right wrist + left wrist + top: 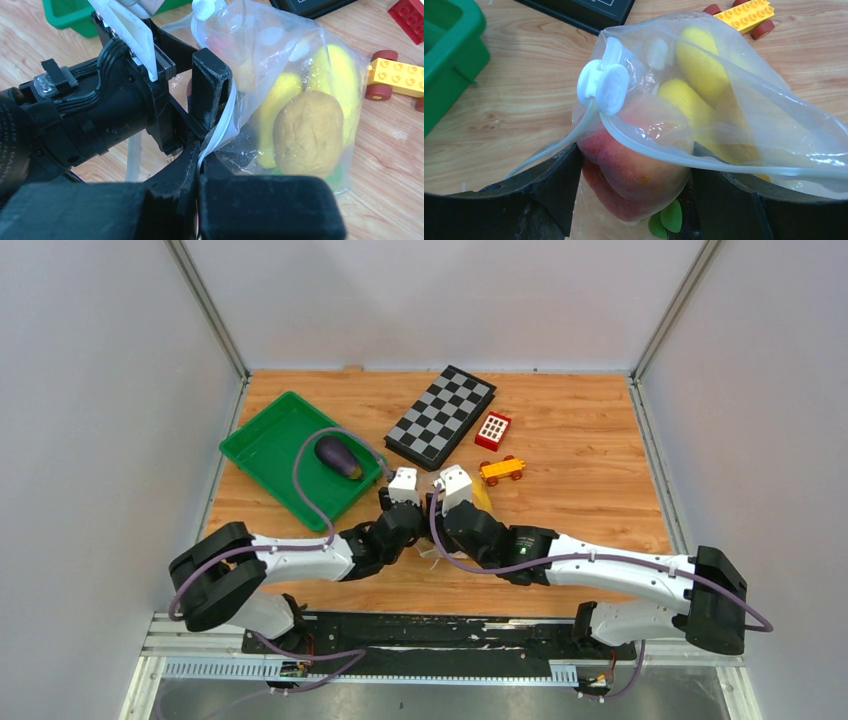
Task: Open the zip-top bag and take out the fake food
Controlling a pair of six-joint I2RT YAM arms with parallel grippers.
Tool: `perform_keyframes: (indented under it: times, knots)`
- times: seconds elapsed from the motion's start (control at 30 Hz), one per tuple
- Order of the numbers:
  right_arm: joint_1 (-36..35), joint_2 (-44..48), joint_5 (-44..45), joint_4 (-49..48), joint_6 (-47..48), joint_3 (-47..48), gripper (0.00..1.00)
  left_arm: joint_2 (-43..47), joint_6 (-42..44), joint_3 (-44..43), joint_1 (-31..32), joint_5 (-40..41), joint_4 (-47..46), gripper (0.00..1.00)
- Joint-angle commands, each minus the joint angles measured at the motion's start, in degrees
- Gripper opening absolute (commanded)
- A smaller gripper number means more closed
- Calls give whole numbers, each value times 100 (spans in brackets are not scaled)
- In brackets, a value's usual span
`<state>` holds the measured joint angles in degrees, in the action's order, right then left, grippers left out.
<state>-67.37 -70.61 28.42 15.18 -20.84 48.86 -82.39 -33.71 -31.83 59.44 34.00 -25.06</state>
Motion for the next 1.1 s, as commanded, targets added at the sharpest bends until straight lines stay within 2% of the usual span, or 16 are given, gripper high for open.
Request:
perform_keyframes:
  times: [0.0, 0.2, 0.47, 0.83, 1.07]
  knots:
    - [251, -58, 1508, 761, -7, 52, 0, 880, -162, -437, 152, -497, 1071, 41]
    - [273, 56, 1398, 751, 128, 35, 0, 1255, -492, -518, 145, 2, 2221, 41]
    - [269, 757, 364, -35, 385, -288, 2, 281, -809, -859, 43, -171, 2330, 39]
    - [320, 1007, -22, -360, 381, -663, 3, -277, -1014, -1338, -149, -351, 2475, 37]
    - [327, 716, 754, -162, 419, -700, 0, 135, -900, -1264, -163, -875, 2271, 32]
